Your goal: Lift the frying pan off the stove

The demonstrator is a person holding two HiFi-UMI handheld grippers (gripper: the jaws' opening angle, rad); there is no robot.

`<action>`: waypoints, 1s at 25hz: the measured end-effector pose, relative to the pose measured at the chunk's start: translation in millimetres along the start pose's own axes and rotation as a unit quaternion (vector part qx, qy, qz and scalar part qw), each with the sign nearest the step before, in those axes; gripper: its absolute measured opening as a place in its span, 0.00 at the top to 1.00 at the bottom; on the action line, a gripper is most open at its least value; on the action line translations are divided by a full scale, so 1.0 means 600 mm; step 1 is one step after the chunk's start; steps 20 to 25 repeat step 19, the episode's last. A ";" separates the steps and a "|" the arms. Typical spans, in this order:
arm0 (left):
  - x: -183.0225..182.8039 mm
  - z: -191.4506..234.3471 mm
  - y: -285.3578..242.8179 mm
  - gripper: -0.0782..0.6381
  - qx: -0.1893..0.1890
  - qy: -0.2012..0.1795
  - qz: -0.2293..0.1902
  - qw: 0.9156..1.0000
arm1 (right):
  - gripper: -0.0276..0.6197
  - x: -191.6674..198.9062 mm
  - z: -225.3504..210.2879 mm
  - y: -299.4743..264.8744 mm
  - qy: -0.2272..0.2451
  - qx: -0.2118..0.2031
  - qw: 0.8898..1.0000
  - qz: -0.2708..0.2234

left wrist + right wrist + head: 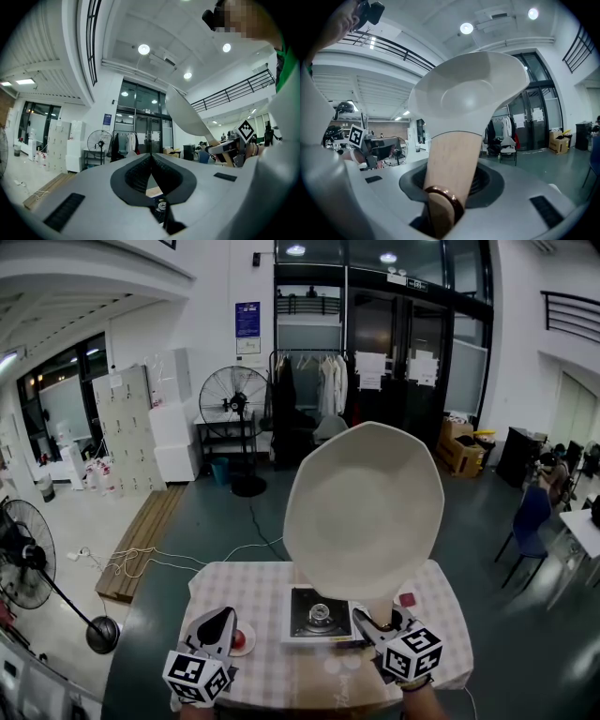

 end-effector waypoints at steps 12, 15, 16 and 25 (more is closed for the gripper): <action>0.003 0.010 -0.007 0.86 -0.001 0.004 -0.001 1.000 | 0.73 0.001 -0.002 -0.007 -0.001 0.002 1.000 0.006; 0.003 0.008 -0.010 0.86 0.001 0.003 -0.001 1.000 | 0.73 0.003 -0.004 -0.008 -0.002 0.002 1.000 0.007; 0.004 0.009 -0.011 0.86 0.001 0.003 -0.001 1.000 | 0.73 0.004 -0.003 -0.009 -0.003 0.002 1.000 0.007; 0.005 0.011 -0.012 0.86 0.003 0.003 -0.001 1.000 | 0.73 0.006 -0.002 -0.014 -0.007 0.000 1.000 0.008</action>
Point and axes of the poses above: the fingertips, and each gripper's own axes: y backward along the fingers, z to its left, x out of its underside, the point moved 6 cm from there along y, backward along the fingers, and after that the axes turned 5 degrees about z, right-handed, at the moved point
